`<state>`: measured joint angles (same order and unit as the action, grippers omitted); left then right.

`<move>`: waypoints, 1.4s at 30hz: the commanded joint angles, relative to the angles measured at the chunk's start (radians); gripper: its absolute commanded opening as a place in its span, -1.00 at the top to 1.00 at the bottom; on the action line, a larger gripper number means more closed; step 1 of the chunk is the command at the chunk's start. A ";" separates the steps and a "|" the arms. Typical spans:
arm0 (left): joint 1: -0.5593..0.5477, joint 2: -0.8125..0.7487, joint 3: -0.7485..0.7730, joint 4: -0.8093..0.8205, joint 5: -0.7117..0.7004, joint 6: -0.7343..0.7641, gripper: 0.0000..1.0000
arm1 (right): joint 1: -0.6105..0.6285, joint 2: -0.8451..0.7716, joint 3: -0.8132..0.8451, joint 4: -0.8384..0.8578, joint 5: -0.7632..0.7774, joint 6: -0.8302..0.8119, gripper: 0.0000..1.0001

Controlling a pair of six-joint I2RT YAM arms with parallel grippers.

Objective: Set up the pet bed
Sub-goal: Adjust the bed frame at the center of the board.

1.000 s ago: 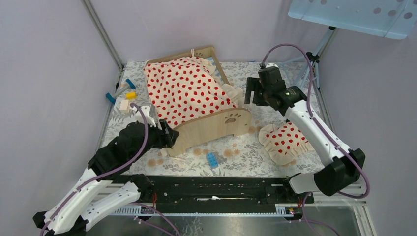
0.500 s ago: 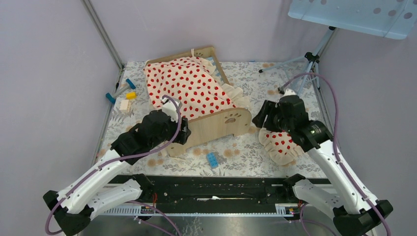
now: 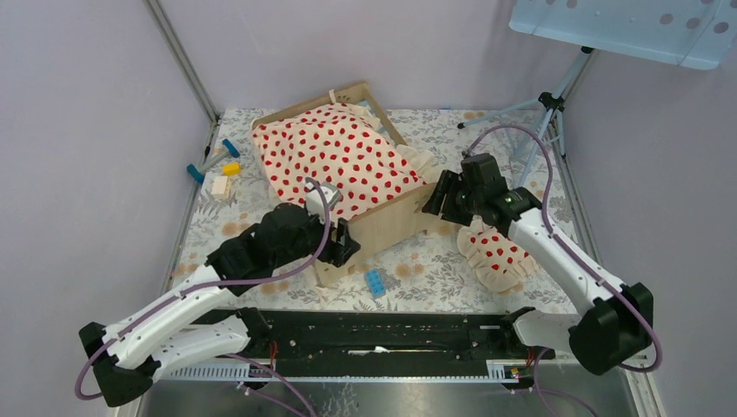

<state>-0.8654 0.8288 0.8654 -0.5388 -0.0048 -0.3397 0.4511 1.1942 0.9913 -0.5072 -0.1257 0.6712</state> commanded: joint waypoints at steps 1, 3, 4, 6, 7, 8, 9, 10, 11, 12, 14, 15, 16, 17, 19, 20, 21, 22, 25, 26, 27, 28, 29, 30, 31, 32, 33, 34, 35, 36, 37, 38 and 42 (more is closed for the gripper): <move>-0.101 0.062 -0.029 0.094 0.127 -0.101 -0.29 | -0.012 0.118 0.158 0.130 0.069 -0.025 -0.29; -0.135 0.123 -0.012 0.148 0.122 -0.101 -0.30 | -0.029 0.180 0.221 0.143 0.075 -0.043 -0.30; -0.150 0.164 0.005 0.176 0.120 -0.094 -0.31 | -0.046 0.226 0.264 0.147 0.070 -0.051 -0.31; -0.172 0.263 0.054 0.223 0.121 -0.071 -0.32 | -0.074 0.301 0.327 0.165 0.042 -0.066 -0.32; -0.179 0.321 0.086 0.250 0.128 -0.052 -0.32 | -0.090 0.344 0.361 0.170 0.026 -0.072 -0.32; -0.184 0.380 0.123 0.261 0.133 -0.036 -0.33 | -0.108 0.384 0.396 0.175 0.000 -0.079 -0.33; -0.185 0.439 0.162 0.270 0.134 -0.021 -0.33 | -0.125 0.429 0.432 0.183 -0.028 -0.085 -0.33; -0.185 0.496 0.202 0.281 0.137 -0.001 -0.35 | -0.144 0.471 0.466 0.189 -0.053 -0.088 -0.34; -0.185 0.573 0.246 0.294 0.136 0.019 -0.36 | -0.161 0.509 0.504 0.197 -0.084 -0.095 -0.35; -0.185 0.627 0.292 0.303 0.130 0.035 -0.38 | -0.181 0.548 0.539 0.199 -0.107 -0.099 -0.35; -0.182 0.742 0.398 0.308 0.124 0.073 -0.42 | -0.215 0.606 0.613 0.191 -0.138 -0.104 -0.36; -0.175 0.796 0.486 0.295 0.121 0.087 -0.42 | -0.230 0.624 0.643 0.172 -0.145 -0.116 -0.36; -0.166 0.853 0.553 0.267 0.116 0.097 -0.42 | -0.241 0.632 0.674 0.144 -0.126 -0.128 -0.36; -0.154 0.899 0.617 0.233 0.112 0.107 -0.42 | -0.249 0.626 0.691 0.115 -0.102 -0.142 -0.37; -0.133 0.944 0.694 0.177 0.097 0.115 -0.42 | -0.256 0.573 0.671 0.082 -0.036 -0.175 -0.41; -0.122 0.938 0.705 0.173 0.092 0.118 -0.43 | -0.256 0.522 0.649 0.067 0.007 -0.191 -0.44; -0.113 0.919 0.701 0.174 0.080 0.119 -0.44 | -0.256 0.481 0.623 0.051 0.056 -0.200 -0.48; -0.105 0.878 0.690 0.175 0.062 0.118 -0.47 | -0.256 0.433 0.590 0.039 0.097 -0.207 -0.53; -0.081 0.754 0.630 0.183 0.024 0.116 -0.56 | -0.256 0.284 0.477 0.028 0.198 -0.214 -0.65; -0.073 0.711 0.602 0.183 0.011 0.114 -0.67 | -0.256 0.238 0.436 0.024 0.218 -0.211 -0.69; -0.067 0.665 0.578 0.178 -0.014 0.112 -0.81 | -0.256 0.190 0.396 0.020 0.226 -0.205 -0.71; -0.062 0.622 0.555 0.167 -0.039 0.111 -0.89 | -0.256 0.142 0.362 0.009 0.224 -0.196 -0.71; -0.055 0.580 0.524 0.152 -0.056 0.110 -0.91 | -0.256 0.098 0.325 0.000 0.219 -0.184 -0.71; -0.048 0.536 0.496 0.138 -0.074 0.108 -0.91 | -0.256 0.049 0.289 -0.001 0.195 -0.170 -0.71; -0.041 0.496 0.469 0.123 -0.090 0.100 -0.92 | -0.256 0.006 0.253 -0.002 0.156 -0.162 -0.68; -0.032 0.451 0.438 0.109 -0.108 0.089 -0.93 | -0.255 -0.033 0.223 -0.006 0.114 -0.154 -0.64; -0.021 0.407 0.405 0.096 -0.125 0.076 -0.93 | -0.254 -0.070 0.195 -0.004 0.059 -0.151 -0.60; -0.012 0.366 0.366 0.085 -0.142 0.063 -0.93 | -0.251 -0.101 0.172 -0.011 0.004 -0.148 -0.56; -0.004 0.323 0.329 0.075 -0.160 0.048 -0.93 | -0.236 -0.133 0.155 -0.024 -0.027 -0.144 -0.54; 0.006 0.288 0.295 0.065 -0.175 0.032 -0.93 | -0.213 -0.163 0.137 -0.032 -0.050 -0.142 -0.53; 0.014 0.257 0.263 0.056 -0.179 0.017 -0.93 | -0.186 -0.191 0.123 -0.043 -0.057 -0.143 -0.53; 0.017 0.230 0.234 0.051 -0.174 0.006 -0.93 | -0.146 -0.215 0.114 -0.061 -0.044 -0.140 -0.53; 0.015 0.193 0.154 0.075 -0.079 -0.005 -0.84 | 0.014 -0.284 0.060 -0.113 0.019 -0.098 -0.50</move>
<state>-0.8497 1.0195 1.0847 -0.4591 -0.1299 -0.3107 0.3450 0.9756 1.0897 -0.5636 -0.1032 0.5301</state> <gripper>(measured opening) 0.949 0.761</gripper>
